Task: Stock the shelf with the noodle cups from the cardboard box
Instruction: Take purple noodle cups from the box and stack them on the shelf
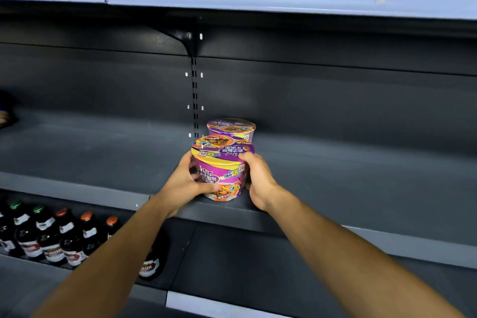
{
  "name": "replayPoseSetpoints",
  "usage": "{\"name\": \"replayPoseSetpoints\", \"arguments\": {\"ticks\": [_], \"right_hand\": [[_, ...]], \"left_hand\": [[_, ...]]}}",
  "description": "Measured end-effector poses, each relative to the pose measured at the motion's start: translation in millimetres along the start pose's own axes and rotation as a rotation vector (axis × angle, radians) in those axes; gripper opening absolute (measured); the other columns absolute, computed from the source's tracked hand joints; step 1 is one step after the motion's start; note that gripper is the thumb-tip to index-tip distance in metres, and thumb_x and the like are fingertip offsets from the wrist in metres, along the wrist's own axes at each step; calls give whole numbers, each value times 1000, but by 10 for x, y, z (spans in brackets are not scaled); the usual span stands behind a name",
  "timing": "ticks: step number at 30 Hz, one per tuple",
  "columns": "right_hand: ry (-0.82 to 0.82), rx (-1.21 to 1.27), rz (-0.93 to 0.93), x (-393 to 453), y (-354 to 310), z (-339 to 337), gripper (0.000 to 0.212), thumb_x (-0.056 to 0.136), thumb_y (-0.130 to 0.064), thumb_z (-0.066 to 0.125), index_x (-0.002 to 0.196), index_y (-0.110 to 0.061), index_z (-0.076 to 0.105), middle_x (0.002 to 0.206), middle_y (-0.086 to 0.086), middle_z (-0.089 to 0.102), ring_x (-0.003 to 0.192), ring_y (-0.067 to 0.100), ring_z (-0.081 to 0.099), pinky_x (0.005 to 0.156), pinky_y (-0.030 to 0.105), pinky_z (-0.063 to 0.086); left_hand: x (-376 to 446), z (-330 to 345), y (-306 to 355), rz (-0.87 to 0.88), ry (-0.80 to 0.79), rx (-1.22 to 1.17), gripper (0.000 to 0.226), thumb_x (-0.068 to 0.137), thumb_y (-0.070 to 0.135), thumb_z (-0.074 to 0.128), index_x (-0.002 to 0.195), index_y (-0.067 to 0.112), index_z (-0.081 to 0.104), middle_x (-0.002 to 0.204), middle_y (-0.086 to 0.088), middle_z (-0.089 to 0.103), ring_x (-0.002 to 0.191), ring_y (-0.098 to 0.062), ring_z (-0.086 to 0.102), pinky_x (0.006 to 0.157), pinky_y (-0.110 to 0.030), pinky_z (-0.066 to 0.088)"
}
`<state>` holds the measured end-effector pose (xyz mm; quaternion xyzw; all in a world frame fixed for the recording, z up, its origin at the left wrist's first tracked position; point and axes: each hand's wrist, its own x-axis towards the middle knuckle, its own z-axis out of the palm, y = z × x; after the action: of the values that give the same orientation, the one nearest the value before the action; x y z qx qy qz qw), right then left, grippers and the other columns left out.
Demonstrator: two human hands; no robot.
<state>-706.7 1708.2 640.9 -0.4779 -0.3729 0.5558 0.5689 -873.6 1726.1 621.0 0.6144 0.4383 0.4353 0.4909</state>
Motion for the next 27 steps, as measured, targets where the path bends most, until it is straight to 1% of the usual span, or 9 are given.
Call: {"name": "replayPoseSetpoints", "arguments": {"ticks": [4,8,10,13,18,20,24,25,27], "right_hand": [[-14,-22,19,-66,-24,-26,25,95,-26,52,118,-15,50,95,-1,68,80,13,67,62,23,50],[-12,-29,39,-102,-61,-11,15,96,-26,50,108,-19,52,91,-2,68,78,13,66,61,24,49],[3,-32,49,-110,-73,-6,12,96,-27,50,104,-20,53,89,-2,68,78,13,66,62,25,50],[13,-31,57,-144,-76,6,18,96,-27,49,111,-18,53,91,-1,68,79,15,66,63,26,50],[34,-33,57,-195,-84,22,29,97,-28,49,123,-14,51,92,-2,67,79,14,65,61,24,49],[44,-41,63,-225,-93,32,34,97,-30,49,127,-14,50,93,-2,66,79,13,65,62,24,49],[51,-75,87,-323,-123,18,37,97,-36,48,127,-15,50,101,-4,64,75,6,61,57,20,42],[52,-85,90,-339,-127,10,37,97,-37,47,127,-15,50,105,-4,64,74,4,59,60,20,42],[57,-104,99,-341,-117,-3,39,97,-41,46,127,-16,50,114,-2,64,77,4,57,78,26,42]], "left_hand": [[-21,-43,-23,14,17,58,99,62,10,86,143,23,30,132,0,51,121,-17,50,96,-34,48],[-46,-60,-16,15,33,80,96,64,10,85,143,22,31,127,1,53,118,-14,51,99,-34,46],[-64,-53,-12,17,37,82,94,65,9,85,142,22,32,127,1,53,116,-13,52,95,-30,47],[-104,-36,5,21,40,67,91,67,5,83,141,20,33,124,2,53,112,-10,53,82,-19,47],[-152,-14,44,4,37,46,90,71,-3,78,143,19,29,119,4,53,109,-9,52,77,-15,46],[-163,-20,46,-11,47,32,90,73,-8,74,145,18,28,122,1,53,112,-11,52,80,-17,47],[-165,-54,20,-37,47,40,84,77,-16,66,146,13,28,125,-4,55,124,-21,51,102,-39,45],[-165,-56,19,-42,42,51,83,77,-17,64,146,13,29,124,-4,56,124,-22,51,103,-42,44],[-165,-55,21,-52,47,68,82,77,-17,64,146,12,29,125,-4,57,124,-22,51,104,-43,44]]}}
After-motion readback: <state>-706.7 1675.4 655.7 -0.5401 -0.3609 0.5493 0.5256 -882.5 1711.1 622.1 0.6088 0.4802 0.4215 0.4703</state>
